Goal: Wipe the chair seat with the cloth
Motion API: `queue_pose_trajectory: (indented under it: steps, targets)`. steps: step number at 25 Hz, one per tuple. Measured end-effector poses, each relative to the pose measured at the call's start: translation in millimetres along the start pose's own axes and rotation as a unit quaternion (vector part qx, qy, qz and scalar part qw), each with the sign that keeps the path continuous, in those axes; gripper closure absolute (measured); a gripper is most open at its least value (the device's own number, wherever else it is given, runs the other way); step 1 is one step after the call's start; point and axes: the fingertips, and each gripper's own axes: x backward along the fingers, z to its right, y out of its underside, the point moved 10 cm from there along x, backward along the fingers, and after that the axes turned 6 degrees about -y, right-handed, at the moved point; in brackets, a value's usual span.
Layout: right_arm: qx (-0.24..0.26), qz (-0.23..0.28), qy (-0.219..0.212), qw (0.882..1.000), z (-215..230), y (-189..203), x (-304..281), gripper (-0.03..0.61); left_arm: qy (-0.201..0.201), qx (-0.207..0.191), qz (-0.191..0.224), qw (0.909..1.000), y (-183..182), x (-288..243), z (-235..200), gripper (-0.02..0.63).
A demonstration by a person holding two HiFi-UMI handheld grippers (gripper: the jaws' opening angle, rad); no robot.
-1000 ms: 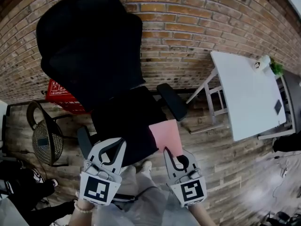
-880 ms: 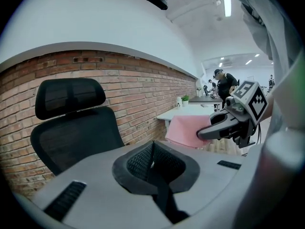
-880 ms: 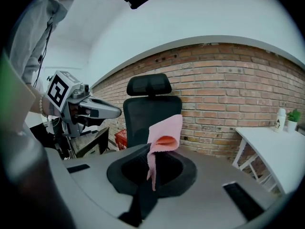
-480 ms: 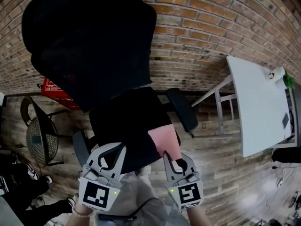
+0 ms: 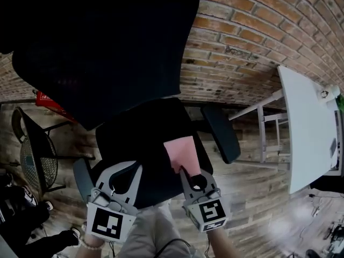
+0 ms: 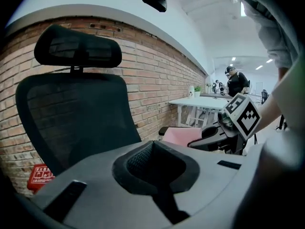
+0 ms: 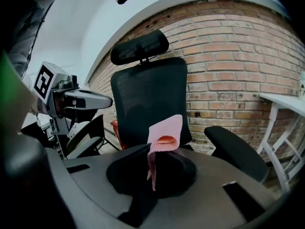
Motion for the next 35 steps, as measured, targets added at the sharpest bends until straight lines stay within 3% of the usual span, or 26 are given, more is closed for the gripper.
queue_pose_trajectory:
  steps: [10,21,35]
  targets:
    - [0.028,-0.028,-0.007,0.999,52,36,-101,0.528,0.001,0.029,-0.016,0.9995,69,-74,-29,0.595]
    - [0.011,-0.054,0.021,0.998,118,67,-193,0.528,0.025,0.023,-0.03,0.999,122,-156,-49,0.595]
    - [-0.019,-0.116,0.054,0.992,165,99,-264,0.528,0.032,0.016,-0.052,0.998,169,-198,-63,0.595]
